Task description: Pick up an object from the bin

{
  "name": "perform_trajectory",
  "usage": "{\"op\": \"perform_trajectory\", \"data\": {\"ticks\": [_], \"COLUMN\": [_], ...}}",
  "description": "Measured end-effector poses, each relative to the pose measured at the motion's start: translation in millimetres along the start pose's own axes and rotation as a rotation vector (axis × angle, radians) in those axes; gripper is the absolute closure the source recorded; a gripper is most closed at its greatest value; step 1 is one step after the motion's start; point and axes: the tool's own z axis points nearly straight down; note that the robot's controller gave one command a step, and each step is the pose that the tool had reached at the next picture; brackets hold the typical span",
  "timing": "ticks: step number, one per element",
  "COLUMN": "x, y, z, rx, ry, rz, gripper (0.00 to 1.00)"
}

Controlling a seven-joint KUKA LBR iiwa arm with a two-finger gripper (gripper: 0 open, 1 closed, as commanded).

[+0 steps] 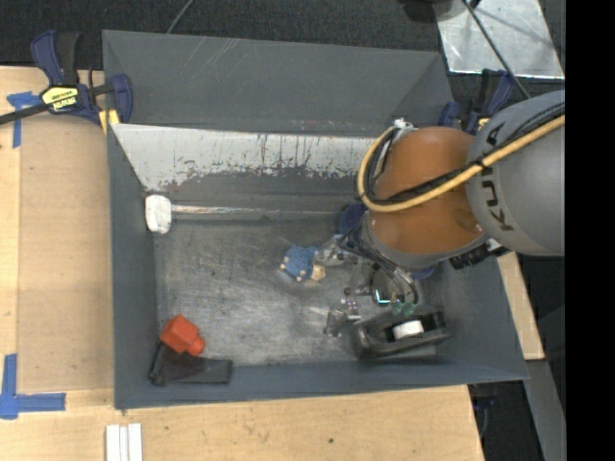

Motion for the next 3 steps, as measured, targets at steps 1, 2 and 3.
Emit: {"op": "perform_trajectory", "data": {"ticks": [1,2,3], "x": [-70.6,-81.9,-81.9], "y": [35.8,-11.6,-8.7], "z": [53.8,61.4,60.5], "rx": [-0.001,0.002,0.000], "ry": [-0.010,-0.011,-0.012], "rz": [0.051,0.025,0.023], "gripper": [0.00,0.00,1.00]}}
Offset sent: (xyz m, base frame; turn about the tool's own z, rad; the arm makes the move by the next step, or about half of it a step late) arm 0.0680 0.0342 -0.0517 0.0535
